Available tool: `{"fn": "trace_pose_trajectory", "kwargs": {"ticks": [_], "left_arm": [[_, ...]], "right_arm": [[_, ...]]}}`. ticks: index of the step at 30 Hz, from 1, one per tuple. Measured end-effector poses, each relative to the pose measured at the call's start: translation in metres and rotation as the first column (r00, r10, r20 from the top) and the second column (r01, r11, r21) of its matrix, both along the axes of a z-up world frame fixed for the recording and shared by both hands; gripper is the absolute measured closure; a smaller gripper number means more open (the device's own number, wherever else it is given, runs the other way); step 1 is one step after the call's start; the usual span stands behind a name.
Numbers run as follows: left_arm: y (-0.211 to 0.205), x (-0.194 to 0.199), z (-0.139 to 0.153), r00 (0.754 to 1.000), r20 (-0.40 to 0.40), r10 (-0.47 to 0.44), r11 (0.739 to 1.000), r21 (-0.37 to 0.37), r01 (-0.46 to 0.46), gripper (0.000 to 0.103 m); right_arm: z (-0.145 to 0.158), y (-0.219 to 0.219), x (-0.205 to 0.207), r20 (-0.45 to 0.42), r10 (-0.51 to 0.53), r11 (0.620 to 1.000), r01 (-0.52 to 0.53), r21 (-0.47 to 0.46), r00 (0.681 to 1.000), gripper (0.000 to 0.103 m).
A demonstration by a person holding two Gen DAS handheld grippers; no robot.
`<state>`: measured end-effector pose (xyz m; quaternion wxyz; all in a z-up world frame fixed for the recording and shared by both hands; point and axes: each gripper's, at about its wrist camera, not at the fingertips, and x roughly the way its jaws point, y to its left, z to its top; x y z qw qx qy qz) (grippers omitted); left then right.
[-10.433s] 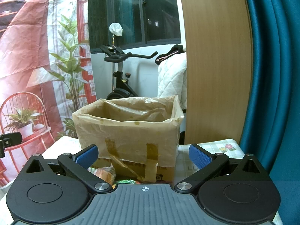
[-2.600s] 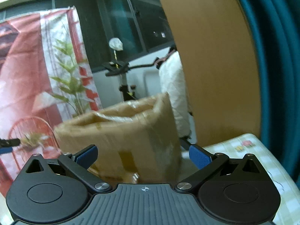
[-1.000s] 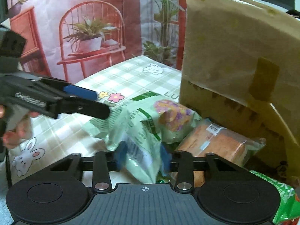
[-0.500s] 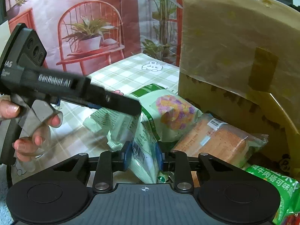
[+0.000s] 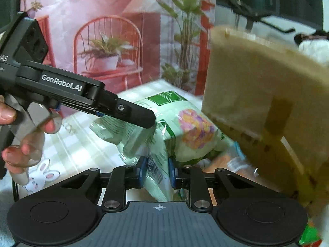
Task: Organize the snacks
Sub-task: 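Grasp the green-and-white snack bag with both grippers, then carry the green-and-white bag into the box and open both grippers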
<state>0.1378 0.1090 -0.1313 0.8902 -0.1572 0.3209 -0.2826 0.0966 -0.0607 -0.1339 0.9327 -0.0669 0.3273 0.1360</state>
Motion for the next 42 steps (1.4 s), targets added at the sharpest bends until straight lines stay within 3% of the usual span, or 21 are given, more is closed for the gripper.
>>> {"fn": "trace_pose_trajectory", "kwargs": {"ticks": [5, 12, 20, 29, 42], "left_arm": [[-0.011, -0.02, 0.041, 0.993, 0.115, 0.006, 0.999, 0.04, -0.01, 0.042], [-0.038, -0.037, 0.084, 0.971, 0.24, -0.011, 0.999, 0.033, 0.003, 0.042], [-0.078, -0.032, 0.108, 0.94, 0.338, -0.055, 0.998, 0.03, 0.048, 0.042], [-0.115, 0.005, 0.113, 0.929, 0.355, -0.106, 0.994, 0.048, 0.096, 0.042], [-0.148, 0.069, 0.098, 0.958, 0.268, -0.1, 0.993, 0.091, 0.078, 0.042]], "right_arm": [[0.035, -0.004, -0.014, 0.099, 0.018, 1.0, -0.019, 0.009, 0.995, 0.083], [0.084, -0.018, -0.04, 0.226, 0.018, 1.0, -0.017, -0.009, 0.974, 0.083], [0.13, -0.053, -0.054, 0.325, -0.015, 0.999, 0.027, -0.033, 0.946, 0.083], [0.153, -0.099, -0.04, 0.355, -0.052, 0.994, 0.084, -0.074, 0.934, 0.083], [0.138, -0.152, 0.021, 0.296, -0.096, 0.987, 0.129, -0.093, 0.95, 0.083]]}}
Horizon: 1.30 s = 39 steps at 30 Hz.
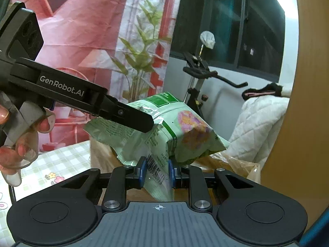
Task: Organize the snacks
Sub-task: 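Carry the green-and-white bag into the box and open both grippers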
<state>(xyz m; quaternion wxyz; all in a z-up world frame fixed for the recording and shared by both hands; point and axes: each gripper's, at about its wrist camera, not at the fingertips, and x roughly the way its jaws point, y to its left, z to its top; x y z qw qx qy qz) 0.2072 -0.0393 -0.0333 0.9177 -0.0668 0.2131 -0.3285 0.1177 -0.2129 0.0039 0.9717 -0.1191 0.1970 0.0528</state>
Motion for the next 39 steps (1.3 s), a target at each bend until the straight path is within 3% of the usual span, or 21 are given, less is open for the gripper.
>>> {"fn": "trace_pose_trajectory", "kwargs": {"ticks": [9, 15, 23, 28, 35, 39], "left_arm": [[-0.013, 0.024, -0.012, 0.997, -0.073, 0.021, 1.0, 0.025, -0.019, 0.04], [-0.005, 0.015, -0.009, 0.998, -0.046, 0.046, 0.999, 0.021, -0.045, 0.03], [0.002, -0.02, 0.007, 0.989, 0.082, 0.124, 0.984, 0.117, -0.133, 0.021], [0.023, -0.038, 0.012, 0.983, 0.054, 0.175, 0.974, 0.134, -0.18, 0.019], [0.054, -0.085, 0.016, 0.957, 0.116, 0.267, 0.947, 0.153, -0.283, 0.009], [0.066, -0.105, 0.013, 0.941, 0.117, 0.316, 0.933, 0.142, -0.331, 0.006]], "right_arm": [[-0.006, -0.022, 0.029, -0.013, -0.048, 0.998, 0.049, 0.04, 0.999, 0.081], [-0.011, -0.037, 0.026, -0.014, -0.124, 0.99, 0.125, 0.069, 0.992, 0.063], [-0.011, -0.038, 0.0, 0.013, -0.165, 0.981, 0.163, 0.105, 0.986, 0.042], [-0.006, -0.034, -0.023, 0.037, -0.166, 0.978, 0.159, 0.138, 0.985, 0.032], [-0.002, -0.03, -0.06, 0.057, -0.165, 0.968, 0.15, 0.203, 0.985, 0.01], [-0.007, -0.028, -0.079, 0.062, -0.176, 0.955, 0.155, 0.253, 0.982, 0.003]]}}
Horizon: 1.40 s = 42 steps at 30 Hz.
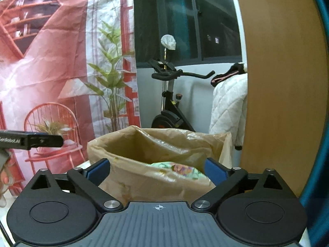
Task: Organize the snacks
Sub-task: 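Carry the green-and-white bag into the box and open both grippers, then move both grippers back down to the snack pile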
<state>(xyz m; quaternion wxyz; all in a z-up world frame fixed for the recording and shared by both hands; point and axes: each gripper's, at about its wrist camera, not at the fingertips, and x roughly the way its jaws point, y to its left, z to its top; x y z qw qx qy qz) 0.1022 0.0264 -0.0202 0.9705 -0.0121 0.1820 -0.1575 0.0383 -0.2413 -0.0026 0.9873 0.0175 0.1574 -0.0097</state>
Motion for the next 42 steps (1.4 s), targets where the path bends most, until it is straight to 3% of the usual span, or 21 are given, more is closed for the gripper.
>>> {"fn": "trace_pose_trajectory", "kwargs": {"ticks": [9, 14, 33, 39, 42], "left_arm": [[0.022, -0.037, -0.021, 0.995, -0.013, 0.1, 0.995, -0.015, -0.1, 0.004], [0.021, -0.048, -0.038, 0.994, -0.014, 0.105, 0.994, 0.018, -0.105, 0.004], [0.021, -0.051, -0.091, 0.99, -0.103, 0.095, 0.995, 0.022, -0.093, 0.005], [0.02, -0.045, -0.105, 0.986, -0.142, 0.085, 0.996, 0.022, -0.083, 0.009], [0.02, -0.045, -0.112, 0.984, -0.158, 0.078, 0.997, 0.027, -0.075, 0.01]], "right_arm": [[-0.026, 0.008, -0.033, -0.014, -0.014, 0.998, 0.015, 0.059, 1.0, 0.001], [-0.049, 0.011, -0.049, -0.032, -0.026, 0.998, 0.028, 0.063, 0.999, 0.001], [-0.122, -0.014, -0.071, -0.137, -0.162, 0.982, 0.173, 0.071, 0.977, 0.002], [-0.143, -0.027, -0.074, -0.179, -0.204, 0.975, 0.217, 0.056, 0.963, 0.011], [-0.154, -0.032, -0.078, -0.206, -0.216, 0.973, 0.229, 0.038, 0.954, 0.021]]}}
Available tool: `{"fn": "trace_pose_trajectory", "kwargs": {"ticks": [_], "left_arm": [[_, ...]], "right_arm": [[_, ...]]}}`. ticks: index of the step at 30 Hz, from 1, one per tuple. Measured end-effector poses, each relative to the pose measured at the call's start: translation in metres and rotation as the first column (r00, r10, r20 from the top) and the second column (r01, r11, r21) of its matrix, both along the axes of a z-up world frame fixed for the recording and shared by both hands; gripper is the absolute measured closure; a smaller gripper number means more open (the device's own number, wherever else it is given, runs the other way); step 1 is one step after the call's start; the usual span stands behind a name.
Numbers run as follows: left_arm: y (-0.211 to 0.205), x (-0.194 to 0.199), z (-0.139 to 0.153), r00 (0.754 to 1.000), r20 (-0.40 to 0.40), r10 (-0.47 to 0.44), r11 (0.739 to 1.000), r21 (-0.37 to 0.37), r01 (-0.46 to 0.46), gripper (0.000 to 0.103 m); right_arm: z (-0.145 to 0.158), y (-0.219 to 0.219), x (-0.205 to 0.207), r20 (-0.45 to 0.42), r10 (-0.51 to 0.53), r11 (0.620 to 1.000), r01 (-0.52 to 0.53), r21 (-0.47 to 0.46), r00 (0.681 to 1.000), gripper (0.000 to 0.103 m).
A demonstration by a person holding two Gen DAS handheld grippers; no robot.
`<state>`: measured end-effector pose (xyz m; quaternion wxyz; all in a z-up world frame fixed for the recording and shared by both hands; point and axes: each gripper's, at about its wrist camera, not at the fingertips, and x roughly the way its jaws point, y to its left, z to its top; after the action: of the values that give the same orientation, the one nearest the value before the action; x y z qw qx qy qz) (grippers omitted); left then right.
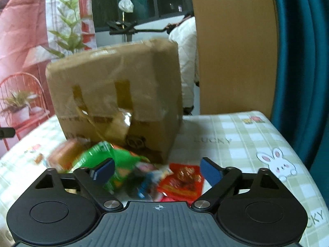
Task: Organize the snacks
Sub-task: 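Move both grippers back down to the snack pile, then grasp the red meat snack packet with the right gripper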
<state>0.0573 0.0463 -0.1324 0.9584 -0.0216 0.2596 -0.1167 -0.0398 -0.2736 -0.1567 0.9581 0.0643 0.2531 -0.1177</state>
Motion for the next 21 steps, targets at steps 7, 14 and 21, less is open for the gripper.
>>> {"fn": "trace_pose_trajectory", "kwargs": {"ticks": [7, 14, 21], "left_arm": [[-0.003, 0.001, -0.014, 0.999, -0.036, -0.031, 0.999, 0.014, 0.031, 0.02], [0.004, 0.001, -0.017, 0.999, -0.047, -0.012, 1.0, 0.025, 0.013, 0.024], [0.0, 0.004, -0.022, 0.998, -0.054, -0.011, 1.0, 0.022, 0.013, 0.024]], "right_arm": [[-0.021, -0.007, -0.002, -0.076, 0.011, 1.0, -0.01, 0.012, 0.997, 0.048], [-0.027, -0.004, 0.003, -0.076, 0.027, 0.999, -0.025, 0.032, 0.997, 0.051], [-0.033, -0.021, 0.011, -0.11, -0.039, 0.999, 0.039, -0.005, 0.993, 0.05]]}}
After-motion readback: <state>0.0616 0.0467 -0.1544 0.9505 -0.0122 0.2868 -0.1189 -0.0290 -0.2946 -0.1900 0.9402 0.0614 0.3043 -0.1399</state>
